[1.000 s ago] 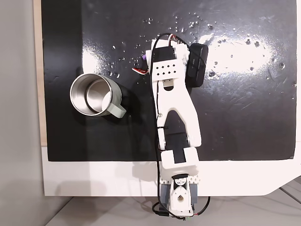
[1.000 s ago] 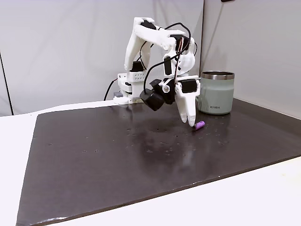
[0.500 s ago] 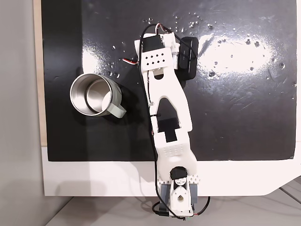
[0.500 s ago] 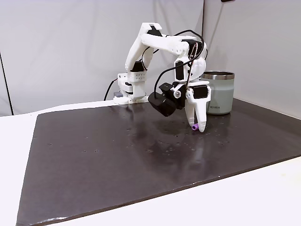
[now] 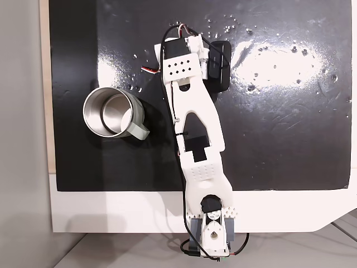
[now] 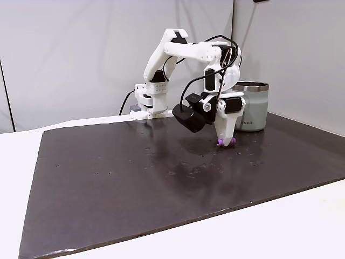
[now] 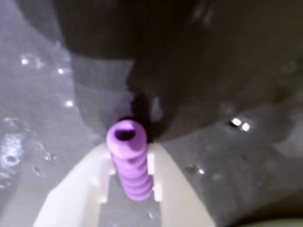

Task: Grasp a pengrip and put it in the cup.

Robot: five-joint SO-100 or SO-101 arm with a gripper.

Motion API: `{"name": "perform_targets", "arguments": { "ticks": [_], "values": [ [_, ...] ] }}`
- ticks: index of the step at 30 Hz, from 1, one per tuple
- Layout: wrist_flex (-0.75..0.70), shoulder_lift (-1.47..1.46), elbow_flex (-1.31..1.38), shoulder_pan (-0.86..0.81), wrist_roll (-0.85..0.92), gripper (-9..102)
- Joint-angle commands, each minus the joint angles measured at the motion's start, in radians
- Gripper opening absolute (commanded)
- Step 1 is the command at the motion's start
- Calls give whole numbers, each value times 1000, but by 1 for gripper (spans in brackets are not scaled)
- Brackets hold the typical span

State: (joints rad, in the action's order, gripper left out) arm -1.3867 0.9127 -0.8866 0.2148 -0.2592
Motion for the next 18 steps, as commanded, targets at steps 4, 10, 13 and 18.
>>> {"name": "perform_targets", "arguments": {
  "ticks": [4, 10, 13, 18],
  "values": [
    [-167, -8, 281, -26, -32, 0],
    [-253, 121, 345, -26, -40, 0],
    [-288, 236, 287, -17, -38, 0],
    [-308, 433, 115, 12, -25, 0]
  ]
}}
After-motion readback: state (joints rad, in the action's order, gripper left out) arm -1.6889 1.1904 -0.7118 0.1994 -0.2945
